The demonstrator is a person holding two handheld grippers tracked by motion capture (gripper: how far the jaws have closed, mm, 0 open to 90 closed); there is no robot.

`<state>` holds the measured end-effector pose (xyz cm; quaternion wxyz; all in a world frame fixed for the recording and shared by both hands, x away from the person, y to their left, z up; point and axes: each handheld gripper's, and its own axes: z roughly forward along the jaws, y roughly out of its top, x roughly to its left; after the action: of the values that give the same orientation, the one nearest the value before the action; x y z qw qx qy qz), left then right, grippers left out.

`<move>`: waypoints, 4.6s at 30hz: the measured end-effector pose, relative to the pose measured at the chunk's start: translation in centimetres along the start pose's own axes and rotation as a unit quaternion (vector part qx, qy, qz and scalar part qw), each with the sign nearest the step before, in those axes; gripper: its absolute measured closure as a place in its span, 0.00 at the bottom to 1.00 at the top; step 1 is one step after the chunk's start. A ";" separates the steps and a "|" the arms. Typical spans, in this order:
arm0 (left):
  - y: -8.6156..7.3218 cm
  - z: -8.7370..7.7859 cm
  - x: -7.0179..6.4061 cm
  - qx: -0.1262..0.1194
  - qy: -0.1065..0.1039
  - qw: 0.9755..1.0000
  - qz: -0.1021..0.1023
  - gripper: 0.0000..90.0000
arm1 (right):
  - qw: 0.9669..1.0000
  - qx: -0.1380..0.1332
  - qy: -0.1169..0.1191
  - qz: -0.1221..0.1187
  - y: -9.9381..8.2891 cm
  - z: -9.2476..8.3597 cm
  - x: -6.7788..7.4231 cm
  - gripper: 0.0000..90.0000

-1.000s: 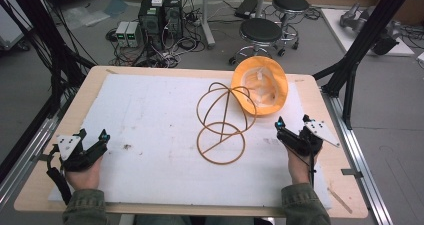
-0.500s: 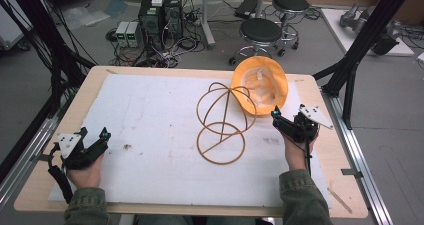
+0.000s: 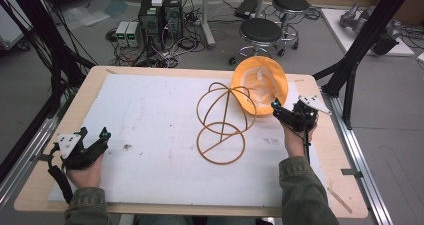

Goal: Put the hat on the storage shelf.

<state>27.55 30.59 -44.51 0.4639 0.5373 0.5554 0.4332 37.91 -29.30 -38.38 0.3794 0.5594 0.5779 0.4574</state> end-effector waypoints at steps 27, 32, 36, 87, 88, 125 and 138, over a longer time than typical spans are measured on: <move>0.0 0.0 0.0 0.000 -0.003 1.000 0.001 0.35 | 0.999 0.052 -0.005 0.003 2.5 6.4 -1.1 0.13; 0.0 0.0 0.0 -0.001 -0.003 1.000 0.000 0.35 | 0.998 0.063 -0.010 0.010 2.0 7.3 -1.7 0.13; 0.0 0.0 0.0 0.000 -0.003 1.000 0.001 0.35 | 0.997 0.076 -0.005 0.024 1.6 7.8 -2.1 0.13; -0.1 0.2 -0.2 0.002 -0.007 1.000 0.003 0.35 | 0.986 0.115 0.037 0.115 -0.4 10.0 -2.4 0.71; -0.1 0.1 -0.2 0.003 -0.007 1.000 0.003 0.35 | 0.987 0.117 0.033 0.109 -0.4 10.0 -2.4 0.79; 0.0 -0.4 -0.1 -0.004 -0.005 1.000 0.004 0.35 | 0.994 -0.081 0.076 0.020 4.2 4.5 0.2 0.97; -0.1 -0.3 0.0 -0.004 -0.006 1.000 -0.004 0.35 | 0.980 -0.176 0.086 0.041 6.4 1.8 -0.3 0.97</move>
<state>27.22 30.58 -44.56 0.4716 0.5358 0.5527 0.4302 41.60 -29.69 -32.85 0.4016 0.4657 0.4957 0.6133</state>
